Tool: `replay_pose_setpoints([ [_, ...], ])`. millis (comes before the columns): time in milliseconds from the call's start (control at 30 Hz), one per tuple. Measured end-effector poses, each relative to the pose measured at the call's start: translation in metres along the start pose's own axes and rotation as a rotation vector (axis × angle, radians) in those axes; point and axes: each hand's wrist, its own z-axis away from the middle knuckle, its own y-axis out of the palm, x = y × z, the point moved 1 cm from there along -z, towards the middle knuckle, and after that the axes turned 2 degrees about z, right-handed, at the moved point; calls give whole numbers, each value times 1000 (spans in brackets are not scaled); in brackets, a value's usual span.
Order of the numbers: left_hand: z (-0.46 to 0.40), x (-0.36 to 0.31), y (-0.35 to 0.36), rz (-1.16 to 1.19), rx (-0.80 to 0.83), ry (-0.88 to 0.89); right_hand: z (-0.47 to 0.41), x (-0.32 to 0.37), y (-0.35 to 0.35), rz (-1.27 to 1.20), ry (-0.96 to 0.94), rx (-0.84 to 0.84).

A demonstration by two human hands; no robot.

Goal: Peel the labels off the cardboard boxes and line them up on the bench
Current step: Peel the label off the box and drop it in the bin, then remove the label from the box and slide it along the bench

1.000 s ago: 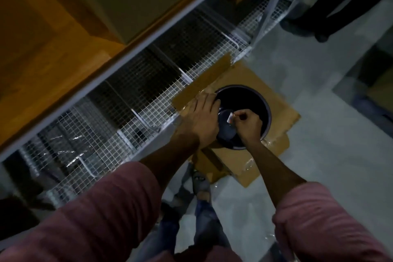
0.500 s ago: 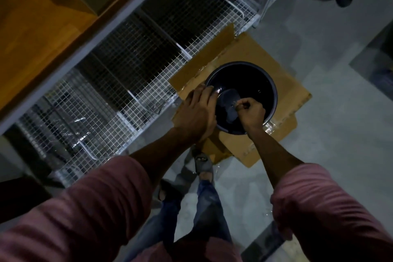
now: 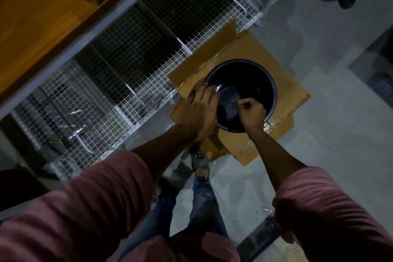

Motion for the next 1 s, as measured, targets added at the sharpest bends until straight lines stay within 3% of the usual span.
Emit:
replay_pose_setpoints([
  [200,7,0,-7,-1,-72,-12,21,27,3,33,-200,-41],
  [400,18,6,-20,-66,-269,-29,49,78,11,66,-488,-96],
  [867,112,63,-105,-151,-611,-293,136,215,43,107,-1152,-46],
  [1000,156,77,-148,-186,-767,-379,178,271,50,-10,-1314,-27],
])
